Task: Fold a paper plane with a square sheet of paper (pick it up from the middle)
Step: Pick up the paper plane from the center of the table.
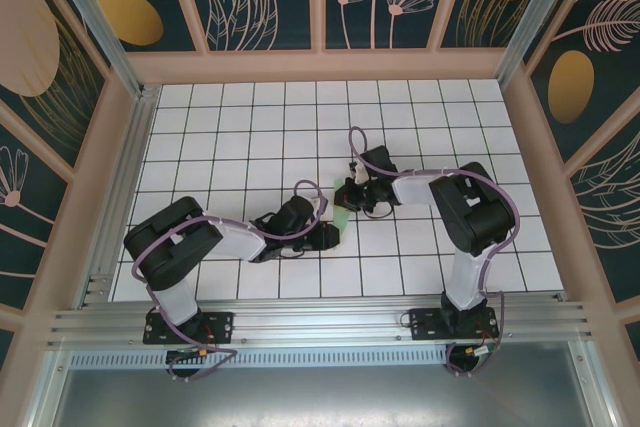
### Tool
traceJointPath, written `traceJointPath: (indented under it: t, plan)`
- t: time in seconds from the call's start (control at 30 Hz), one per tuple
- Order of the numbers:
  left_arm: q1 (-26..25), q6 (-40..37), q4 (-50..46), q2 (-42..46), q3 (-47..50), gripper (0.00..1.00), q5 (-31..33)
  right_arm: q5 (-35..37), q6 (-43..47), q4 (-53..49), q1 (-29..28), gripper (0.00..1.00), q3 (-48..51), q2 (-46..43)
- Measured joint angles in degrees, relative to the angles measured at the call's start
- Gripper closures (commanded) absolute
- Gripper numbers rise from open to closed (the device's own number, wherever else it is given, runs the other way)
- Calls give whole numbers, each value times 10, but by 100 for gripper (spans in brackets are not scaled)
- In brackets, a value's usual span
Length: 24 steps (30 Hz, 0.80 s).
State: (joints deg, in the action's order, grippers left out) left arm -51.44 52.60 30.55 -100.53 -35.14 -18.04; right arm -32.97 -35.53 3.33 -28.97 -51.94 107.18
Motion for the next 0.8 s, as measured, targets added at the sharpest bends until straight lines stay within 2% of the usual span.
traceJointPath:
  t: [0.2,0.6,0.7,0.8]
  plan:
    - [-2,3,7,-4,0,75,-28,-3,0,5,0,97,0,2]
    - [-5,2,-19,14,1,75,-27,-5,0,7,0,96,-1,3]
    - [-7,10,-27,60,4,71,-8,-3,2,4,0,92,-1,0]
    - [-5,19,-21,113,11,69,27,3,6,-12,0,84,-1,-13]
